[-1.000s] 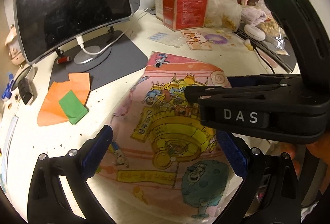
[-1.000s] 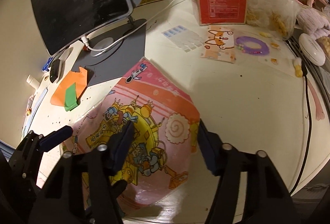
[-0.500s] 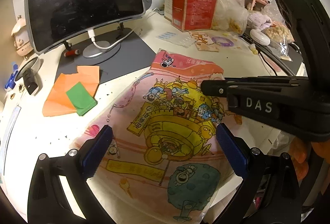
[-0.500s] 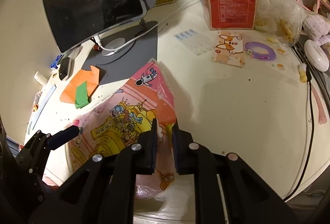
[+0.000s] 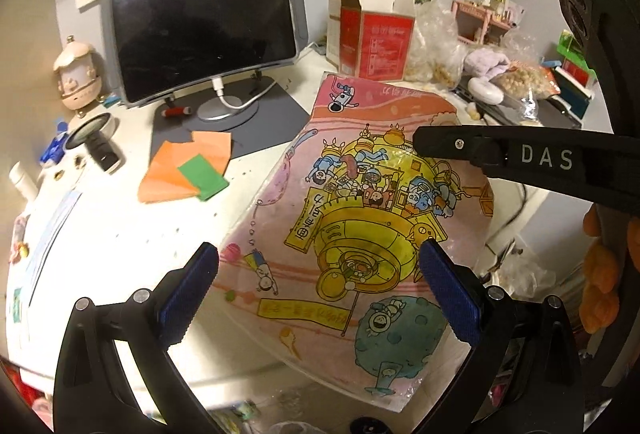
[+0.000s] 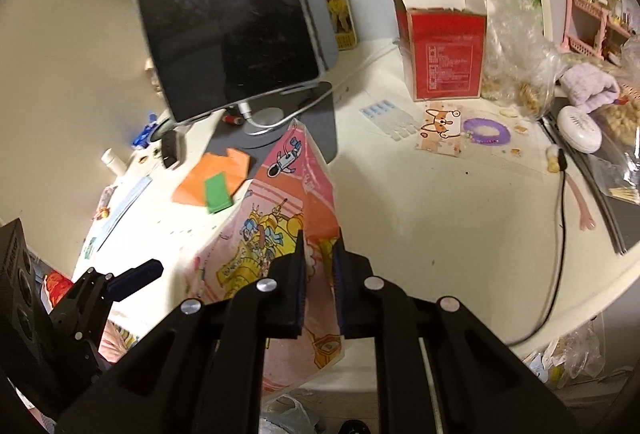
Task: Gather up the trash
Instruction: 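Lift the pink cartoon bag with the right tool and carry it down to the bin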
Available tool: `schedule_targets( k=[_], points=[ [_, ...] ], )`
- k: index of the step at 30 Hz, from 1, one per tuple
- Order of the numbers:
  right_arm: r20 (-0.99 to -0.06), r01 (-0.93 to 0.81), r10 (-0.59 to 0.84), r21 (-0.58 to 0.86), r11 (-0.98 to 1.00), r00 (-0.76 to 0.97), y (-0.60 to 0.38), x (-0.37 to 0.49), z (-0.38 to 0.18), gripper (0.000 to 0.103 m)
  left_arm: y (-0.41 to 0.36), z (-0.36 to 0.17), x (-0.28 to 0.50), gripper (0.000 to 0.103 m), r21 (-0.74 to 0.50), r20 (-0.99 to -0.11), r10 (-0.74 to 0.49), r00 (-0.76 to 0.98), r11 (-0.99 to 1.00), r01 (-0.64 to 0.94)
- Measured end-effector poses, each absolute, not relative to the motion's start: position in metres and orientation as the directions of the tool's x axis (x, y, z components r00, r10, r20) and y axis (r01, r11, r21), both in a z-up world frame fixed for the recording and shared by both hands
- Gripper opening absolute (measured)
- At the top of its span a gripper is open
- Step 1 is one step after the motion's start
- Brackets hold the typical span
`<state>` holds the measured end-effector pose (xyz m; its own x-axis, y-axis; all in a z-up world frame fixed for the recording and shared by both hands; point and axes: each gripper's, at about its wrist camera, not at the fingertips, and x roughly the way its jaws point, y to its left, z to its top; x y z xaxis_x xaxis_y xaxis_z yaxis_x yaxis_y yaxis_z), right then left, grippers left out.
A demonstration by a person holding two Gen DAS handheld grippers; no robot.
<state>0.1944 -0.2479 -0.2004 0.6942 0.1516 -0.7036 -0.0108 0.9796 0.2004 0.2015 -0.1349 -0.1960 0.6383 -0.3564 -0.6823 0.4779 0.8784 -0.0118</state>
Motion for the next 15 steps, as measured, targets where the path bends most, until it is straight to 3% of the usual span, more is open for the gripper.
schedule_targets(
  k=[15],
  points=[
    [-0.660, -0.093, 0.201, 0.195, 0.976, 0.724, -0.157, 0.102, -0.176, 0.013, -0.034, -0.175, 0.101, 0.097, -0.007, -0.653, -0.316, 0.689, 0.911, 0.412]
  ],
)
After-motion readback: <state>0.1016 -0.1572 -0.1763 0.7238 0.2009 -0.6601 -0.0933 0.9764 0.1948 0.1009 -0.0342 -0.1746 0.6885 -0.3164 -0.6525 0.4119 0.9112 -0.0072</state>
